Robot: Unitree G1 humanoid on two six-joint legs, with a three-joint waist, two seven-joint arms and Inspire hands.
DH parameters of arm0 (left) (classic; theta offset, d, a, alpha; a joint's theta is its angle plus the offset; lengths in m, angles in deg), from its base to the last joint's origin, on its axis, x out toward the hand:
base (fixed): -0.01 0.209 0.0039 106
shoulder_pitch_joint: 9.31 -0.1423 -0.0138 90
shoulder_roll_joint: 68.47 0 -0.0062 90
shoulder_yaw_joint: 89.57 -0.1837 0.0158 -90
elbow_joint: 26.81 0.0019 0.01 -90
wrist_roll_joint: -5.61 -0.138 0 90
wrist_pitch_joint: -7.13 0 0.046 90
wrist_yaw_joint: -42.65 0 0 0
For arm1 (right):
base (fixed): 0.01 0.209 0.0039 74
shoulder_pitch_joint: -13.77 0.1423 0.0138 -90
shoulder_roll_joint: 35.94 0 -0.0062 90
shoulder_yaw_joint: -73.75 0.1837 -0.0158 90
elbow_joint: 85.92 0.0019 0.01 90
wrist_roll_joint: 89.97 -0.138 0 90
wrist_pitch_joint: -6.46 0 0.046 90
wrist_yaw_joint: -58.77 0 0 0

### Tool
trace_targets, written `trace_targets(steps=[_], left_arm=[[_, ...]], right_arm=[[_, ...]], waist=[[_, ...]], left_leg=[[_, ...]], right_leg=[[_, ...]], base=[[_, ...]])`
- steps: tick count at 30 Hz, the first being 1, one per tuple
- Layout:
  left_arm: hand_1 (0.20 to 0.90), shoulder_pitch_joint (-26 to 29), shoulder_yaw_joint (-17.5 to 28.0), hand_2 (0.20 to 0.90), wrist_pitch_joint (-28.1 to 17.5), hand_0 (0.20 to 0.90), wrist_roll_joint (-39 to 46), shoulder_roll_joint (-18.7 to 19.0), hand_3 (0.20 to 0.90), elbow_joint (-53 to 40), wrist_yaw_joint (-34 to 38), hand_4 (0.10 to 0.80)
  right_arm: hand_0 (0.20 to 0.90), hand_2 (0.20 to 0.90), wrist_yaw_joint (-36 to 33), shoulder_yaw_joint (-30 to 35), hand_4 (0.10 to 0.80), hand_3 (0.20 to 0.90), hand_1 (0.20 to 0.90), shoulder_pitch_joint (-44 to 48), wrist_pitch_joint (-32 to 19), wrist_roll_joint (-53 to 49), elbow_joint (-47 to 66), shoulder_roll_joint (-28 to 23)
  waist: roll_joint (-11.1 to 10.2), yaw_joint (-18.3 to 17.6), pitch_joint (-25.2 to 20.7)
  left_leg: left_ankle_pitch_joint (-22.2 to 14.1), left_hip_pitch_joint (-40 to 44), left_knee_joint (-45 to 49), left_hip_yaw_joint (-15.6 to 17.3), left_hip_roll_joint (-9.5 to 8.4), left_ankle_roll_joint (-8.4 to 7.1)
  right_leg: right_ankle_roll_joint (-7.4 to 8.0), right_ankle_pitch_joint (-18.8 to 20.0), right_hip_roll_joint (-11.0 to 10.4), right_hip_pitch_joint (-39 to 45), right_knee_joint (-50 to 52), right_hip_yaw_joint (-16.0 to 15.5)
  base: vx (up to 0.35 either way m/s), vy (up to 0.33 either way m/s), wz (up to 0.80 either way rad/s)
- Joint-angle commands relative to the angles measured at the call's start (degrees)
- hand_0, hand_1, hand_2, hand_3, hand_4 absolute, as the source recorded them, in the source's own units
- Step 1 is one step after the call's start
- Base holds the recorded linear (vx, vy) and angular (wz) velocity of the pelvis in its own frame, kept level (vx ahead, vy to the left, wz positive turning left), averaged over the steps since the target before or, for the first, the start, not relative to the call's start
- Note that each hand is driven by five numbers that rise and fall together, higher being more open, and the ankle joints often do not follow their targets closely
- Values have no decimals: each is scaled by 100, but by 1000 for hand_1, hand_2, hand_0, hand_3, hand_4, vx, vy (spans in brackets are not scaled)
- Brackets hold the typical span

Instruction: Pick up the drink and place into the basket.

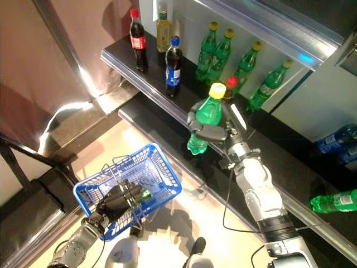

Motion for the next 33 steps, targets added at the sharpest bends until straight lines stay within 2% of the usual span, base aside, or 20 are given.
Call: trace_targets(steps=[1, 10, 23, 33], left_arm=[[300, 445, -437, 300, -563, 300, 707, 6, 200, -1392, -539, 100], [300, 605, -605, 300, -507, 300, 827, 101, 200, -2188, -383, 100], [300, 748, -820, 300, -112, 300, 1011, 248, 200, -3294, -637, 100], [300, 896, -975, 300, -31, 300, 1076, 297, 200, -3751, -893, 100]], right_arm=[[300, 300, 151, -221, 100, 200, 300, 579, -827, -273, 556, 102], [300, 300, 86, -627, 100, 200, 300, 674, -908, -269, 659, 360], [300, 300, -111, -1265, 100, 200, 300, 800, -1040, -139, 608, 675], [300, 300, -225, -1775, 100, 200, 300, 921, -963, 227, 121, 825]], waist=[[-82, 121, -1631], [-188, 356, -1647], [-248, 692, -1674], [-255, 845, -1733]], left_leg=[[-403, 238, -22, 247, -56, 138], [-370, 141, -22, -21, -134, 174], [-263, 11, -22, -385, -184, 168], [-217, -42, -22, -524, -202, 159]], right_leg=[[169, -78, -173, 215, -12, -106], [184, -135, -143, 318, -12, -228], [181, -219, -87, 473, -11, -402], [202, -238, -120, 513, 14, -508]], base=[[-23, -24, 18], [-11, -30, 16], [5, -24, 14], [16, -5, 6]])
